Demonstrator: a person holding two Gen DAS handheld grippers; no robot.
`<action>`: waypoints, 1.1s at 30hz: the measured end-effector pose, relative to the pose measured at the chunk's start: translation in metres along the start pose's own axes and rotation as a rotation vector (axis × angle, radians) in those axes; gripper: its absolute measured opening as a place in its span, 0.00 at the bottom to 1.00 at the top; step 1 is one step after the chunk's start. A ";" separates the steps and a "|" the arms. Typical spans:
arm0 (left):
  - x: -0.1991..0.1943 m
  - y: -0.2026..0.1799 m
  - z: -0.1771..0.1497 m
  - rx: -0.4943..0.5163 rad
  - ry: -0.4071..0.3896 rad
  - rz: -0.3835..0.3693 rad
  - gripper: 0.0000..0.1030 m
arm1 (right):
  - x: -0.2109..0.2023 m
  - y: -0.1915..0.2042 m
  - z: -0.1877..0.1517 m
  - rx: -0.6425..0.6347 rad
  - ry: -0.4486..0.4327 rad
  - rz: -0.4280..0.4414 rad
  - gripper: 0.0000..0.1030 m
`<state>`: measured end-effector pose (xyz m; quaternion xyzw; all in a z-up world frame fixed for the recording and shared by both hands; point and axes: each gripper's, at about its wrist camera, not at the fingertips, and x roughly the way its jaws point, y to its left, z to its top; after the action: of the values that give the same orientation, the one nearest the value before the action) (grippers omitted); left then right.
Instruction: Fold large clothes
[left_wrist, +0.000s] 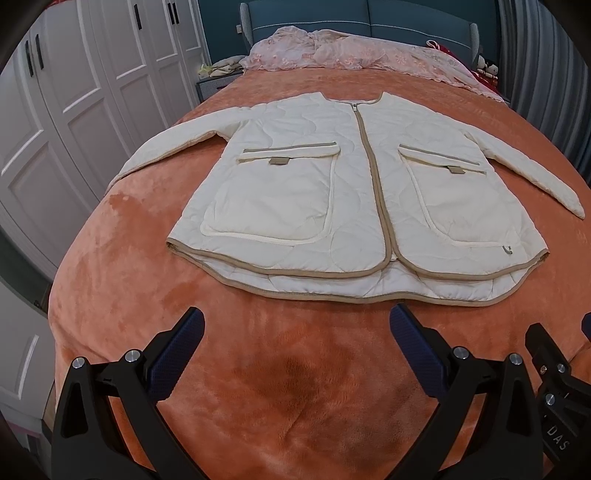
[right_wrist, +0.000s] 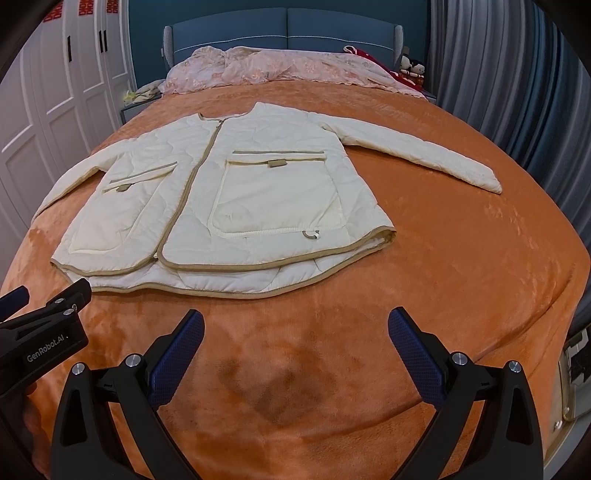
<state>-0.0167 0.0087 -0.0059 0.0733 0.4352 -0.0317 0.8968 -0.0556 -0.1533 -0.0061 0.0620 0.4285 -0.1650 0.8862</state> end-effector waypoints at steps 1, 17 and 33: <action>0.000 0.000 0.001 0.000 0.001 0.000 0.95 | 0.000 0.000 0.000 0.000 0.001 0.000 0.95; 0.019 0.001 0.008 -0.012 0.034 0.015 0.95 | 0.022 -0.005 0.008 0.004 0.040 0.042 0.95; 0.091 -0.014 0.097 -0.003 0.027 0.046 0.95 | 0.139 -0.203 0.135 0.396 0.049 -0.074 0.95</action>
<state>0.1130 -0.0198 -0.0191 0.0823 0.4453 -0.0095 0.8915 0.0544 -0.4111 -0.0234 0.2232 0.4113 -0.2768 0.8393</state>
